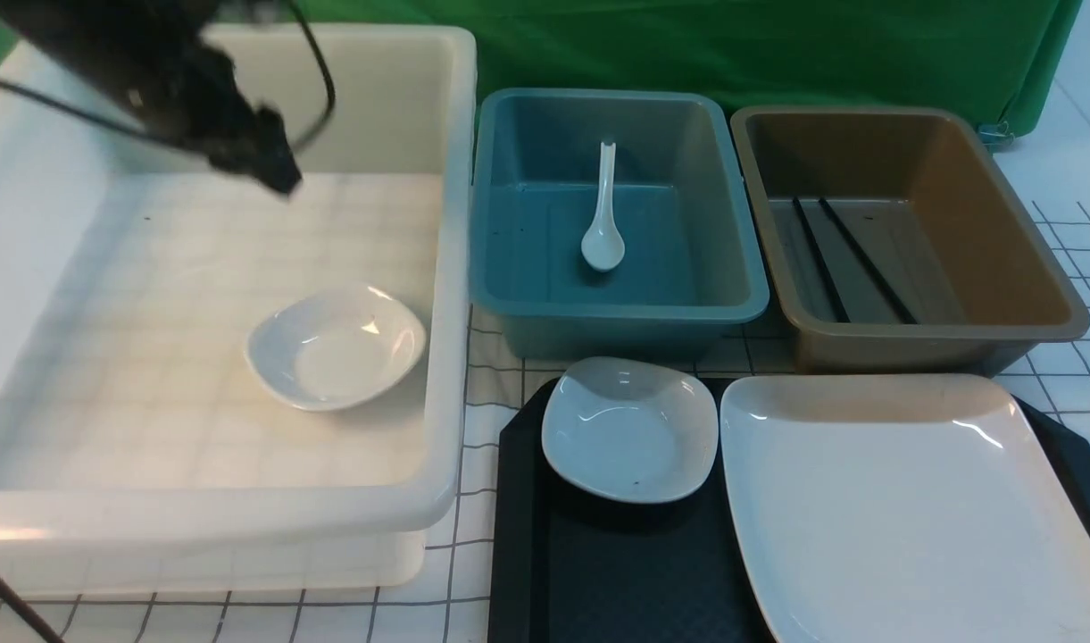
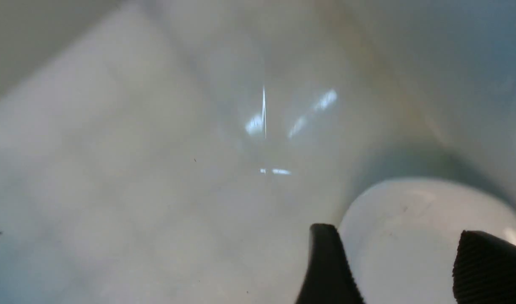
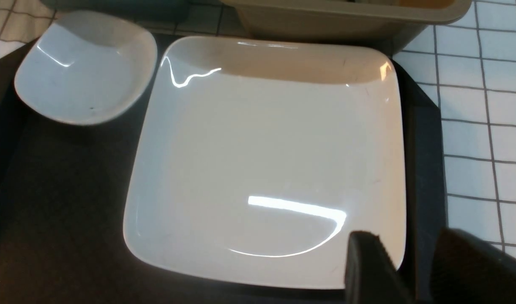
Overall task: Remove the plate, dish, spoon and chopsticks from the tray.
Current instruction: Use the left arm to grab a small plate from the dinner plate
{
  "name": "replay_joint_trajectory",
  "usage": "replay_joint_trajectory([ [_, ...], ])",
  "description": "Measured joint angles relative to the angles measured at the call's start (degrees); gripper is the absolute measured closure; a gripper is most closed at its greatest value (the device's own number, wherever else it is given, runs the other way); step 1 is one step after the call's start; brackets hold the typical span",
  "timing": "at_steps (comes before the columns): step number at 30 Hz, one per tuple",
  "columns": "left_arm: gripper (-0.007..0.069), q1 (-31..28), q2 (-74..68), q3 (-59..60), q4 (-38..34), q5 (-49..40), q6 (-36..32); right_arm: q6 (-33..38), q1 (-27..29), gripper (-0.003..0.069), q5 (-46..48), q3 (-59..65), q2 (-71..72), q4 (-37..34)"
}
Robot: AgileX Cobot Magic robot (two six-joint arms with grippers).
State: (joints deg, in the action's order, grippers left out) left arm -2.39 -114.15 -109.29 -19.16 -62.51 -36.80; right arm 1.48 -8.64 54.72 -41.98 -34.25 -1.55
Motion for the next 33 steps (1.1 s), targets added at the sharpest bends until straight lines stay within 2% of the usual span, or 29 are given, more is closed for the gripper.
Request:
replay_joint_trajectory([
  [3, 0.0428, 0.0, 5.4, -5.4, -0.6, -5.2, 10.3, 0.0, 0.0, 0.0420, 0.1, 0.0, 0.0, 0.0],
  [4, 0.0501, 0.0, 7.2, -5.8, -1.0, -5.7, 12.7, 0.0, 0.0, 0.0420, 0.2, 0.0, 0.0, 0.0],
  [5, 0.0524, 0.0, 7.9, -5.8, -1.3, -5.8, 13.5, 0.0, 0.0, 0.0420, 0.2, 0.0, 0.0, 0.0],
  [6, 0.0586, 0.0, 11.0, -5.3, -3.6, -6.4, 16.1, 0.0, 0.0, 0.0420, 0.2, 0.0, 0.0, 0.0],
  [9, 0.0624, 0.9, 16.4, -0.6, -11.6, -6.5, 17.6, 0.0, 0.0, 0.0420, 0.4, 0.0, 0.0, 0.0],
  [11, 0.0629, 2.2, 18.8, 2.7, -13.8, -6.5, 17.8, 0.0, 0.0, 0.0420, 0.4, 0.0, 0.0, 0.0],
  [13, 0.0631, 5.9, 22.7, 9.4, -16.5, -6.6, 18.0, 0.0, 0.0, 0.0420, 0.5, 0.0, 0.0, 0.0],
  [15, 0.0631, 12.1, 26.2, 17.4, -17.9, -6.8, 20.0, 0.0, 0.0, 0.0420, 0.5, 0.0, 0.0, 0.0],
  [17, 0.0625, 19.7, 27.4, 24.9, -18.0, -6.2, 23.0, 0.0, 0.0, 0.0420, 0.4, 0.0, 0.0, 0.0],
  [18, 0.0624, 19.7, 27.4, 25.5, -17.9, -6.1, 23.3, 0.0, 0.0, 0.0420, 0.4, 0.0, 0.0, 0.0],
  [19, 0.0607, 26.6, 27.0, 29.4, -15.7, -3.6, 26.4, 0.0, 0.0, 0.0420, 0.0, 0.0, 0.0, 0.0],
  [20, 0.0592, 30.3, 26.3, 30.9, -13.3, -1.8, 29.1, 0.0, 0.0, 0.0420, -0.2, 0.0, 0.0, 0.0],
  [22, 0.0554, 36.1, 24.4, 31.8, -8.2, 0.7, 35.2, 0.2, 0.0, 0.0420, -0.5, 0.0, 0.0, 0.0],
  [23, 0.0549, 37.2, 24.1, 31.8, -7.7, 0.9, 35.9, 0.2, 0.0, 0.0420, -0.6, 0.0, 0.0, 0.0],
  [24, 0.0502, 40.9, 22.0, 31.1, -3.0, 1.6, 41.3, 0.4, 0.0, 0.0420, -0.6, 0.0, 0.0, 0.0],
  [27, 0.0396, 44.7, 17.4, 27.4, 3.2, 1.1, 46.8, 0.8, 0.0, 0.0420, -0.6, 0.0, 0.0, 0.0],
  [28, 0.0389, 44.8, 16.7, 26.7, 3.4, 1.0, 47.4, 0.8, 0.0, 0.0420, -0.6, 0.0, 0.0, 0.0],
  [29, 0.0326, 45.5, 13.8, 23.6, 5.3, 0.3, 49.3, 1.0, 0.0, 0.0420, -0.6, 0.0, 0.0, 0.0],
  [30, 0.0294, 45.5, 12.0, 21.5, 6.6, 0.1, 49.9, 1.2, 0.0, 0.0420, -0.6, 0.0, 0.0, 0.0],
  [33, 0.0240, 45.2, 8.3, 16.7, 9.9, -0.2, 50.8, 1.2, -0.3, 0.0419, -0.6, 0.0, 0.0, 0.0],
])
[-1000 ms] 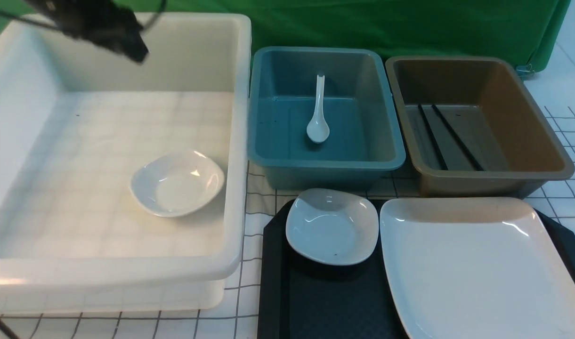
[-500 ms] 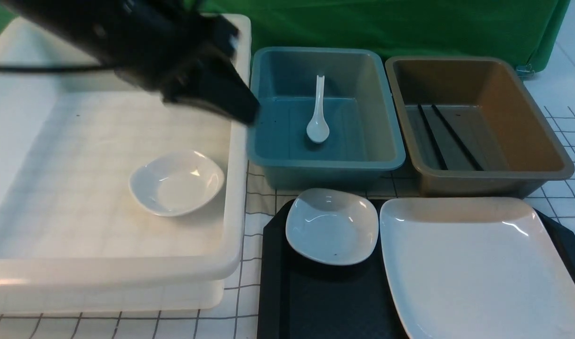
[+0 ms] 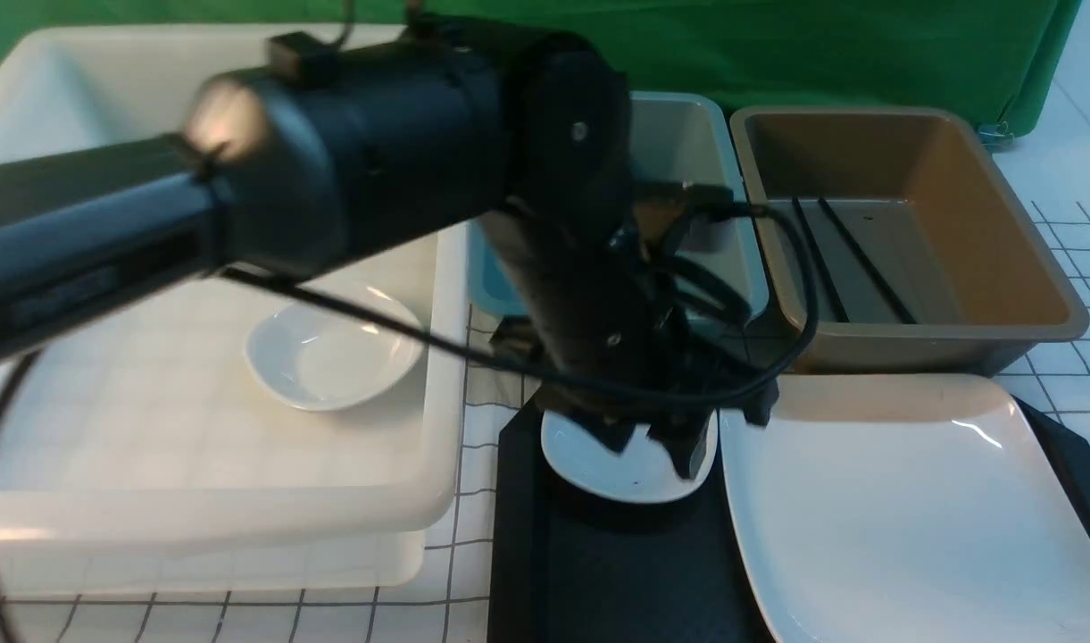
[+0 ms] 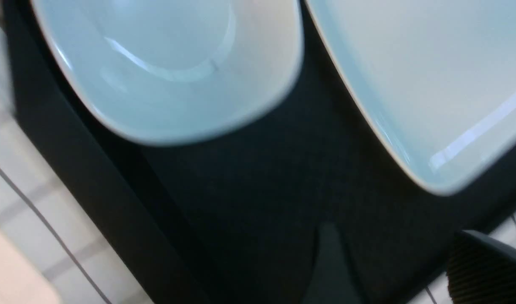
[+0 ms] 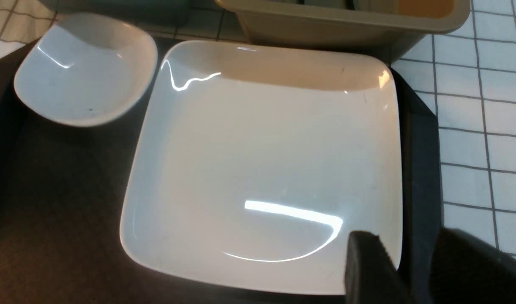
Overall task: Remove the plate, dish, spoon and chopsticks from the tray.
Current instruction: Use the left arm to grab a small plate from the dinner plate
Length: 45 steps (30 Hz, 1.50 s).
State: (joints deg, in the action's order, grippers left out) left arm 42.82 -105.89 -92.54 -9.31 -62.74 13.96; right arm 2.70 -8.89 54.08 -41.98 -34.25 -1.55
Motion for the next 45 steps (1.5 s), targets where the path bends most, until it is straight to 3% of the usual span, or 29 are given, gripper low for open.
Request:
replay_joint_trajectory([
  [2, 0.0194, -1.0, -4.4, -5.3, 3.5, -2.1, 0.2, 0.1, -1.0, 0.0419, 0.1, 0.0, 0.0, 0.0],
  [9, 0.0176, -4.4, -12.0, -13.1, 6.4, -5.7, 0.2, 0.2, -2.2, 0.0419, 0.7, 0.0, 0.0, 0.0],
  [32, 0.0174, -4.8, -22.4, -14.1, 16.2, -1.0, 0.1, 0.3, -2.5, 0.0419, 0.7, 0.0, 0.0, 0.0],
  [37, 0.0174, -4.9, -23.1, -14.1, 13.4, 1.6, -0.4, 0.3, -2.5, 0.0419, 0.7, 0.0, 0.0, 0.0],
  [45, 0.0174, -4.9, -23.3, -14.7, 2.6, 0.1, -6.5, 0.3, -2.5, 0.0419, 0.6, 0.0, 0.0, 0.0],
])
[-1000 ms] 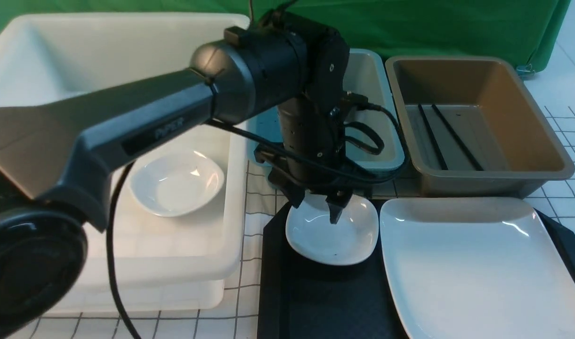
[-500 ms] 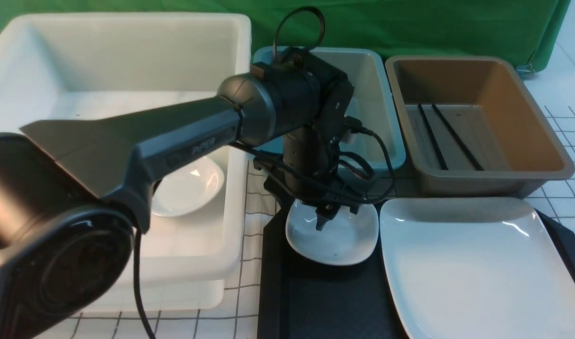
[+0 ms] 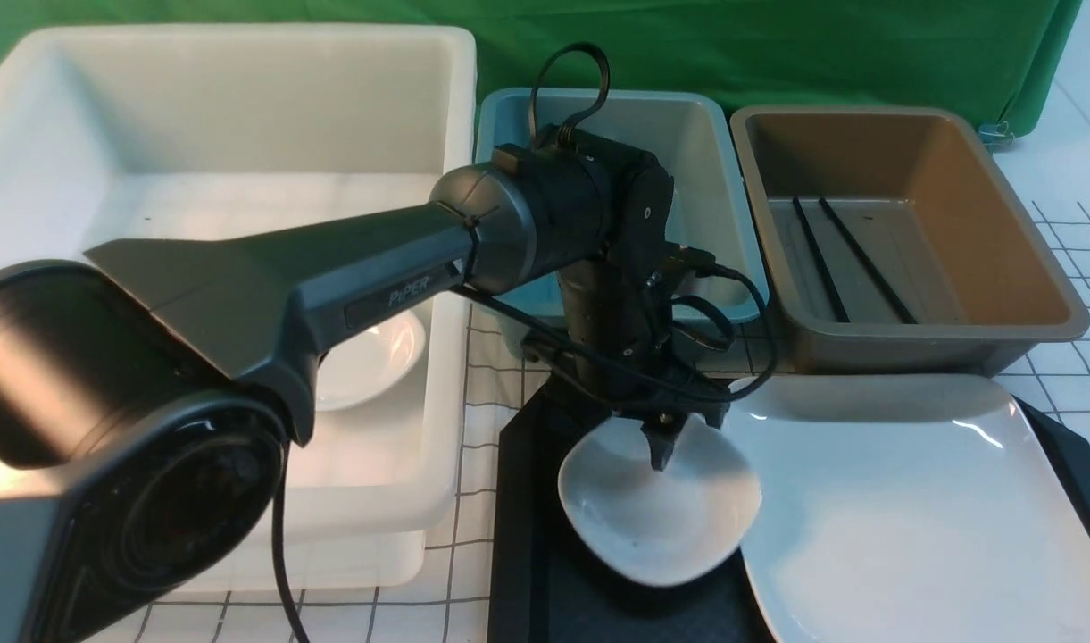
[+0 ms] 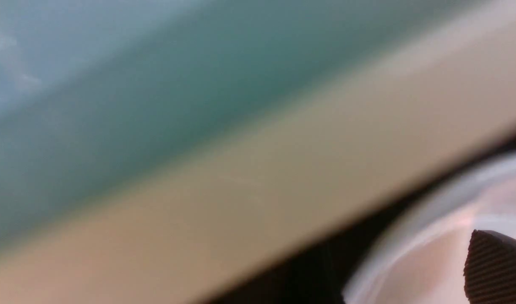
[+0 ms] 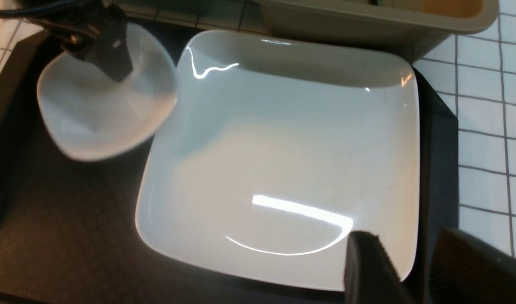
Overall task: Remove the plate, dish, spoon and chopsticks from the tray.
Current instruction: Use the left arm to grab a small plate from the dinner plate
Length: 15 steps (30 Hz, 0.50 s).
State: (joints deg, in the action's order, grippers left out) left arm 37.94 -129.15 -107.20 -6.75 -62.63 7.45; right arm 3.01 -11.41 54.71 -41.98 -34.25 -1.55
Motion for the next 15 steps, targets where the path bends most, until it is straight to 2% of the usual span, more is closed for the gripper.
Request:
replay_joint_trajectory([
  [15, 0.0174, 0.0, 0.0, 0.0, -0.9, -6.5, -8.1, 0.0, 0.0, 0.0419, 0.0, 0.0, 0.0, 0.0],
])
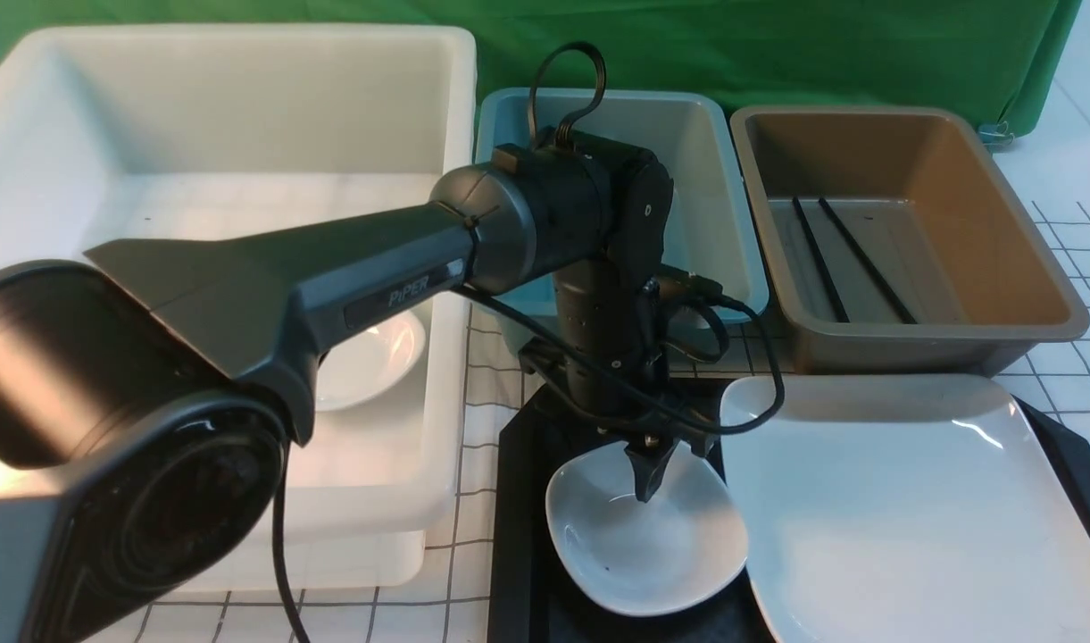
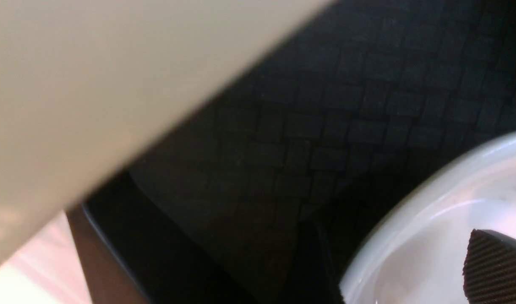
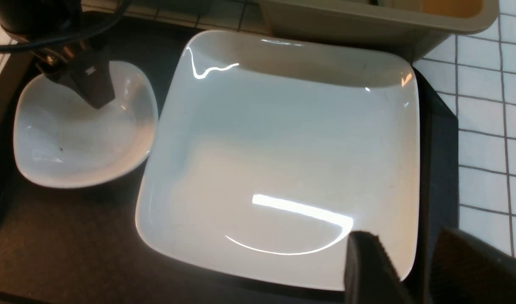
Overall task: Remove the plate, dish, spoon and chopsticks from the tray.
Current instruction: Use the left arm to grab a small plate from the dinner plate
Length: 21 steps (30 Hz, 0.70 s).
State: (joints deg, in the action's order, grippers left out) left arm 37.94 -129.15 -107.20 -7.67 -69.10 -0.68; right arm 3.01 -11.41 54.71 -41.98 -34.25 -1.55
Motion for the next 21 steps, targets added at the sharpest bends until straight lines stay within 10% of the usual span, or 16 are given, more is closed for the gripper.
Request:
replay_joint_trajectory([
  [7, 0.0196, 0.0, -0.1, 0.7, 0.2, -0.5, -4.9, 0.1, 0.0, 0.0419, 0.0, 0.0, 0.0, 0.0],
  [15, 0.0490, -0.1, -0.7, 0.7, -1.1, -2.8, -6.8, 0.1, 0.0, 0.0419, 0.0, 0.0, 0.0, 0.0],
  [21, 0.0549, -0.1, 1.7, 0.7, -1.7, -2.9, -5.1, 0.1, 0.0, 0.0419, 0.0, 0.0, 0.0, 0.0],
])
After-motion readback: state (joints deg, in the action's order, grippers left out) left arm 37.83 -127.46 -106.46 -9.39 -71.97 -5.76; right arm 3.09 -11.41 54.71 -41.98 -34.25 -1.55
